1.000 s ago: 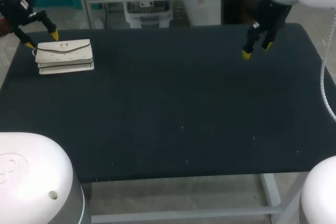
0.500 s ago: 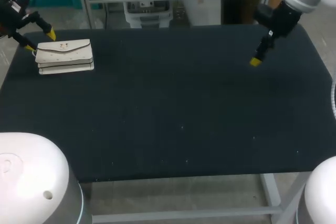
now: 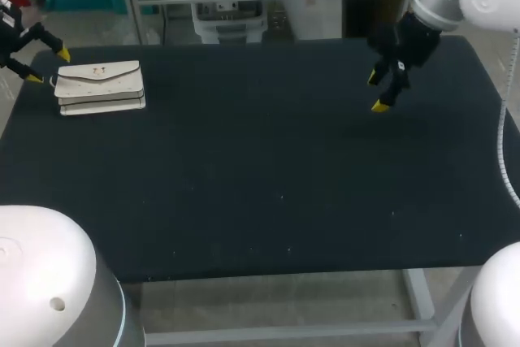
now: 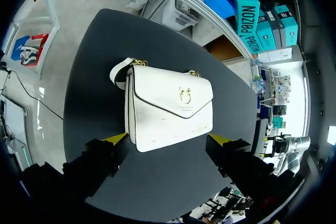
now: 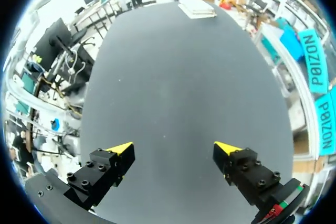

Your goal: Pick up the bag, open it, inspect its contents, close it, and place it on the opposite side

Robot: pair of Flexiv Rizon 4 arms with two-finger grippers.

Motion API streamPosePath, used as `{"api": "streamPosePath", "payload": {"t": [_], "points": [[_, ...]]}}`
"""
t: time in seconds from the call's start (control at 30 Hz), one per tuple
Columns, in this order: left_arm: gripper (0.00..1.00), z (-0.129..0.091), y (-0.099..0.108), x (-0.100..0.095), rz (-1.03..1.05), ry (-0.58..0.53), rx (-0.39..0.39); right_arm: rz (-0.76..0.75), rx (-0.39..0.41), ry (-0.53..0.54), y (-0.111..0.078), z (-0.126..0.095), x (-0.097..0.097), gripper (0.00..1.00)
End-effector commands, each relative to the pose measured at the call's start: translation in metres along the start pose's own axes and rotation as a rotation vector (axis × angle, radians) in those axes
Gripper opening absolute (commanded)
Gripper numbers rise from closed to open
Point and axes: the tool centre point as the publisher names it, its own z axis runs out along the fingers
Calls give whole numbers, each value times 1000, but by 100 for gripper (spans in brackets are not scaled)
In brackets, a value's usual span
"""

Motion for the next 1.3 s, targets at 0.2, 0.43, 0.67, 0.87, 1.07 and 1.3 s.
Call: {"api": "streamPosePath", "payload": {"t": [0.2, 0.43, 0.67, 0.87, 1.07, 1.3], "points": [[98, 21, -34, -36, -36, 85, -55, -67, -32, -43, 5, 12, 4, 100], [55, 41, -38, -42, -40, 143, -72, -135, -42, -58, 18, 19, 7, 100], [37, 52, -33, -38, -34, 167, -97, -144, -68, -47, 23, 29, 8, 100], [0, 60, -25, -34, -22, 173, -120, -145, -87, -41, 25, 35, 10, 100], [0, 68, -5, -14, 17, 213, -159, -156, -97, -54, 27, 37, 14, 100], [0, 84, 24, 25, 91, 238, -166, -162, -109, -83, 31, 39, 18, 100]]}}
